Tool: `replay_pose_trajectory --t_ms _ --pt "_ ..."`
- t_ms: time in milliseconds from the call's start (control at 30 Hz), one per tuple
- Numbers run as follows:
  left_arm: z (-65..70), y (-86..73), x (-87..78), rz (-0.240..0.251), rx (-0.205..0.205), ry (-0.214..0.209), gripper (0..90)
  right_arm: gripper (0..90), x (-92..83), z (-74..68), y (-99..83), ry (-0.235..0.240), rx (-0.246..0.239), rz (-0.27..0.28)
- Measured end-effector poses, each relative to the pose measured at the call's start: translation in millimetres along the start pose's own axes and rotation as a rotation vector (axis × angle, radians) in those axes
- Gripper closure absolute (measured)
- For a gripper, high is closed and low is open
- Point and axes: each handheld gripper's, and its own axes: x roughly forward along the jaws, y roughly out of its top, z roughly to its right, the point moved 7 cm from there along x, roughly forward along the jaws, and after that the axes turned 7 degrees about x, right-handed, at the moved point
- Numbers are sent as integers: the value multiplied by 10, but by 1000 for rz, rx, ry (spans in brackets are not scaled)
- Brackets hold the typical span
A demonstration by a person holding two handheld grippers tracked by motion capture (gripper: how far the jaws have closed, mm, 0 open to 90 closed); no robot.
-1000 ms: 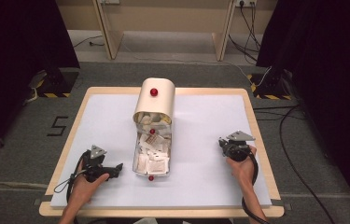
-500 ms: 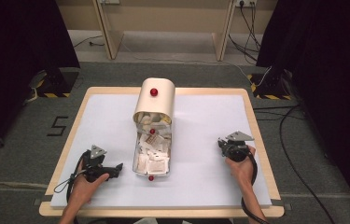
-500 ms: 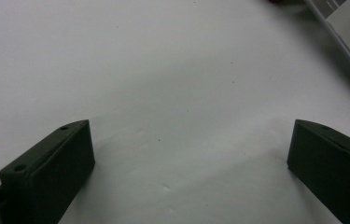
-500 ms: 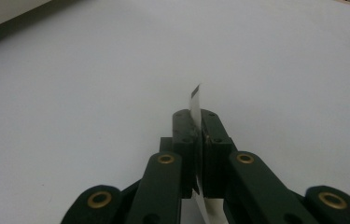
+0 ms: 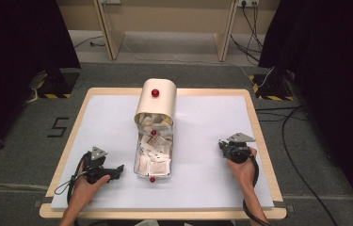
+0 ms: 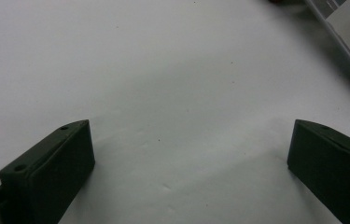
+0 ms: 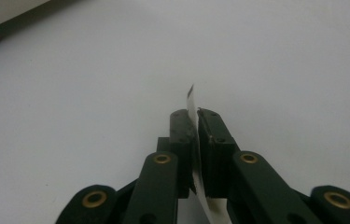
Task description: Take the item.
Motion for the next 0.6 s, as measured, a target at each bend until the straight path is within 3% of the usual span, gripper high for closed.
replay_pose_trajectory --t_ms 67,233,600 --pt "0 0 0 0 0 0 1 705 6 -8 3 16 36 3" --pt "0 0 0 0 0 -1 0 576 -14 -29 58 22 60 29" --pt "0 0 0 0 0 0 0 456 -43 -23 97 14 96 39"
